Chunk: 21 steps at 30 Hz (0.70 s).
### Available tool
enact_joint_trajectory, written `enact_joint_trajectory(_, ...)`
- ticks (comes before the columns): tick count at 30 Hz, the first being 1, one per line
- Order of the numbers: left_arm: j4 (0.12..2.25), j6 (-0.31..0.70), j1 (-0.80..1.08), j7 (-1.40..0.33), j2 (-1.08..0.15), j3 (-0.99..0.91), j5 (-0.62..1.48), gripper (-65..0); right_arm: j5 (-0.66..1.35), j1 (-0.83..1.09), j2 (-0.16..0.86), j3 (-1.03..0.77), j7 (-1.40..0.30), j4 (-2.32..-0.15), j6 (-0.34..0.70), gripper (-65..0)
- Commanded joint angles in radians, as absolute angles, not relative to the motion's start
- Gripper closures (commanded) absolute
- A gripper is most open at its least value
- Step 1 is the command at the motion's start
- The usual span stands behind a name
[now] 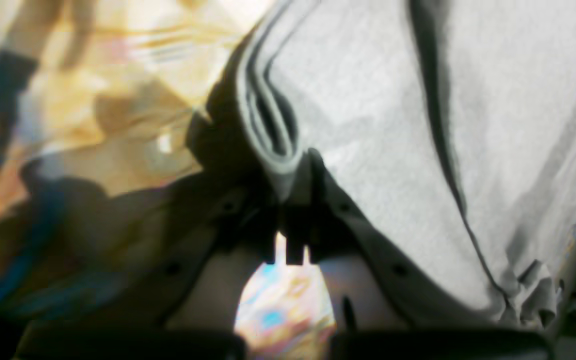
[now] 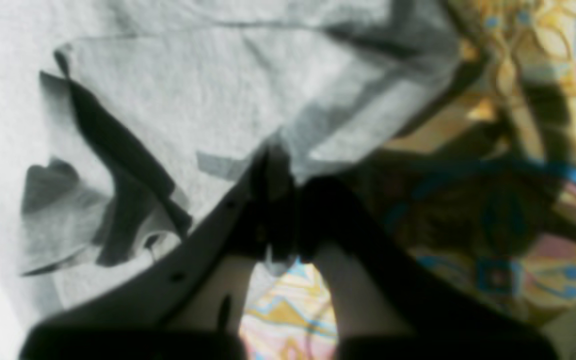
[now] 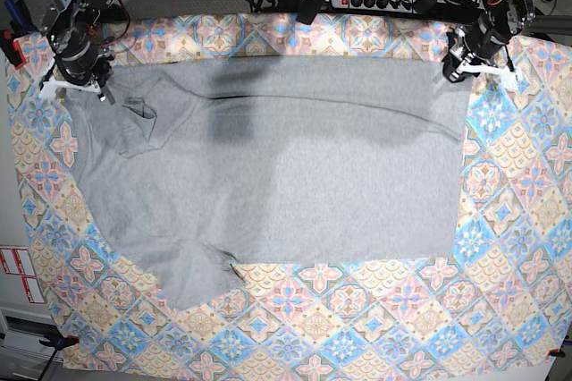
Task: Fold the T-shirt properly
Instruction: 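Pull both grippers back toward the collar, dragging the folded shirt, then release the shirt and raise both grippers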
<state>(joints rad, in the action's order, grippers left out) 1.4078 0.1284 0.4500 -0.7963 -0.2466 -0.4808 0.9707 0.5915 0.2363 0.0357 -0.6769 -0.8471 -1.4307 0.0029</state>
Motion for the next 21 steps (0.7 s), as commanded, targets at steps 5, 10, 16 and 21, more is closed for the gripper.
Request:
enact_joint_trajectory(5,1.419,0.11,0.501,-0.789,-0.26,-0.51,0.949,0.0,0.595,0.263,0.045,-0.684,-0.825,-1.454,0.004,0.0)
enact_joint_trajectory(10,1.419,0.11,0.513,-0.789,-0.277,-0.51,0.949,0.0,0.595,0.309,0.044,-0.684,-0.823,-1.474,0.004,0.0)
enact_joint_trajectory(16,1.419,0.11,0.513,-0.789,-0.275,-0.504,0.949,0.0,0.595,0.354,0.044,-0.684,-0.822,-1.517,0.004,0.0)
enact_joint_trajectory(21,1.419,0.11,0.521,-0.789,-0.275,-0.504,0.947,0.0,0.593,0.354,0.044,-0.684,-0.826,-1.514,0.004,0.0)
